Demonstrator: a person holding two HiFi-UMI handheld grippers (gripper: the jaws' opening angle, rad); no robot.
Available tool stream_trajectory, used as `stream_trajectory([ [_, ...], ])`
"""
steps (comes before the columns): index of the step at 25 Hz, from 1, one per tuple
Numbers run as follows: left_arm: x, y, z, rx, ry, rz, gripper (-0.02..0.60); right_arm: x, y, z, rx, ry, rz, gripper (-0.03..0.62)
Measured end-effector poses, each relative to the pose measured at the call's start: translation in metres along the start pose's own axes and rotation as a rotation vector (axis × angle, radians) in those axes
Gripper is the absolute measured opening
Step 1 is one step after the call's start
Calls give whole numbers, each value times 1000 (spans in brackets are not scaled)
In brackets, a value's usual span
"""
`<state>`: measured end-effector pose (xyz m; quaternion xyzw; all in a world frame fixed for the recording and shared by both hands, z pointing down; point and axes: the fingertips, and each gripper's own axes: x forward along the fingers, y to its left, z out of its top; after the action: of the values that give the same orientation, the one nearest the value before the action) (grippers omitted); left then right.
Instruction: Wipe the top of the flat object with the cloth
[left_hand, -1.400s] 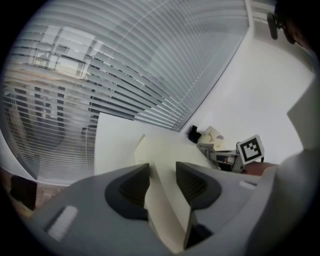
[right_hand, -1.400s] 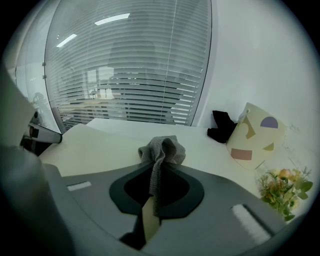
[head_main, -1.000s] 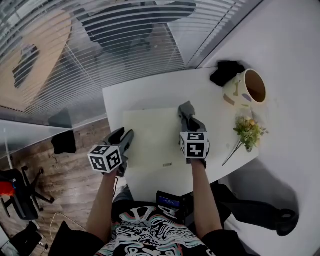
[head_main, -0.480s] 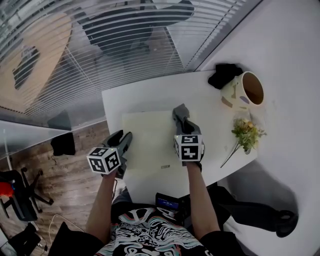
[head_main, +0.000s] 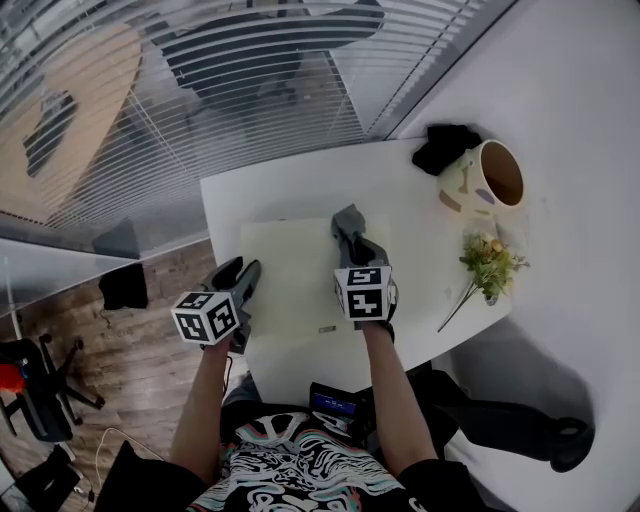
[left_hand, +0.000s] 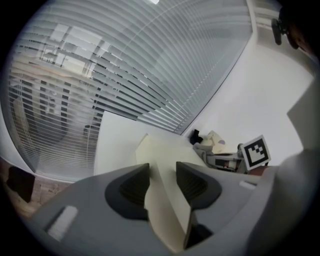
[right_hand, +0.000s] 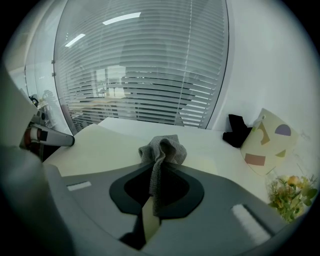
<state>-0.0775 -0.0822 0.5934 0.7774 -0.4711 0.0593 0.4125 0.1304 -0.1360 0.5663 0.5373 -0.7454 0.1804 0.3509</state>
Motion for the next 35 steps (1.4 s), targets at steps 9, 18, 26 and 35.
stream_trajectory([
  [9,0,-1,-1,-16,-19,0,210,4,23,-1,-10,-5,44,14],
  [18,0,-1,-2,-29,-27,-4,210,6,35,0,-28,-10,71,14],
  [26,0,-1,-2,-35,-41,-6,212,6,43,1,-42,-6,84,14],
  [35,0,-1,-3,-39,-47,-13,212,7,57,4,-57,-11,101,14],
])
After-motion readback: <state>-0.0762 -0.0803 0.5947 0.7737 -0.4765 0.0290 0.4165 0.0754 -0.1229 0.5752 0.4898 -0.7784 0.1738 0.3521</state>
